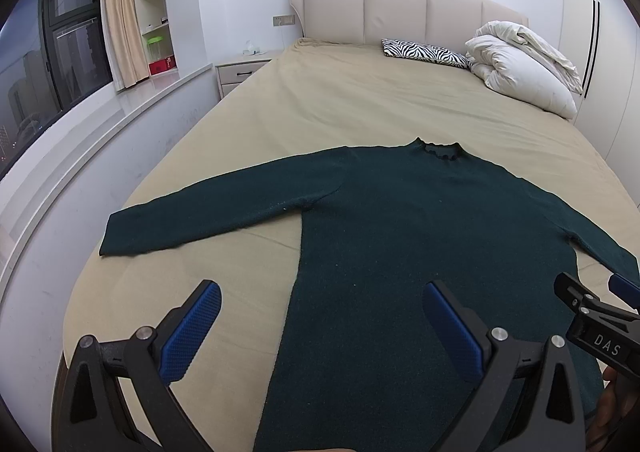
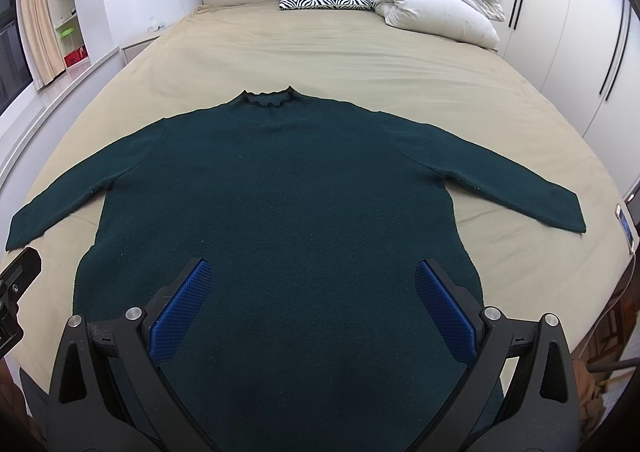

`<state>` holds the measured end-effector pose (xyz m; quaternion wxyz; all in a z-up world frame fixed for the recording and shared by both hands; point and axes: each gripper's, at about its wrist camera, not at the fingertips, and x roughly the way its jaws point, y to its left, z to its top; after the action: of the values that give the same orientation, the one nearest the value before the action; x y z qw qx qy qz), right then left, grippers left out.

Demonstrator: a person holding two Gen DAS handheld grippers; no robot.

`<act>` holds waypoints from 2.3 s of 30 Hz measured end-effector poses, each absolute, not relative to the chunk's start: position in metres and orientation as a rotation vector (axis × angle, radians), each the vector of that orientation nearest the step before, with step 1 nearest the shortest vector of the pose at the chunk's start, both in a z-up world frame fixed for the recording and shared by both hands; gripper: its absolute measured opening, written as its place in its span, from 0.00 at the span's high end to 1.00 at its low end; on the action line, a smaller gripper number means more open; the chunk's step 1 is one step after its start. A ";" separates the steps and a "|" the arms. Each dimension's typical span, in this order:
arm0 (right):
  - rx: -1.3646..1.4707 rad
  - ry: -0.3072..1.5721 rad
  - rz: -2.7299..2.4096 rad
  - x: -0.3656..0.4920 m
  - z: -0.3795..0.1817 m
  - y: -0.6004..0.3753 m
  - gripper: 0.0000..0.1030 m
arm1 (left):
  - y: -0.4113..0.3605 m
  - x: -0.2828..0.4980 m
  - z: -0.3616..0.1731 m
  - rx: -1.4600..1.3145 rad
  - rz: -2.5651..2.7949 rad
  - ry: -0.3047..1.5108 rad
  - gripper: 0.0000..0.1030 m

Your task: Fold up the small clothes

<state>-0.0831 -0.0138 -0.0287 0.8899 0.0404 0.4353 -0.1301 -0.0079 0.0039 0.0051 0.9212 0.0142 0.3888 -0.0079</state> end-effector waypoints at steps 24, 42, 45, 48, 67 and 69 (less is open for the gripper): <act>0.086 0.907 -0.269 -0.083 -0.031 -0.011 0.00 | 0.005 -0.008 0.004 0.028 -0.016 0.802 0.00; 0.087 0.911 -0.267 -0.083 -0.035 -0.009 0.00 | 0.006 -0.009 0.001 0.026 -0.014 0.805 0.00; 0.087 0.913 -0.265 -0.083 -0.036 -0.008 0.00 | 0.006 -0.013 -0.002 0.024 -0.013 0.806 0.00; 0.088 0.913 -0.265 -0.083 -0.036 -0.009 0.00 | 0.005 -0.014 -0.004 0.021 -0.015 0.810 0.00; 0.594 0.724 -0.324 -0.113 -0.057 -0.208 0.00 | -0.004 0.011 -0.043 -0.066 -0.125 0.975 0.00; 0.753 0.707 -0.390 -0.126 -0.075 -0.270 0.00 | -0.011 0.015 -0.045 -0.057 -0.124 0.971 0.00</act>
<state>-0.1260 -0.2700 -0.0749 0.8514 0.3577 0.3360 -0.1850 0.0149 -0.0107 -0.0449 0.8822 -0.0276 0.4662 -0.0595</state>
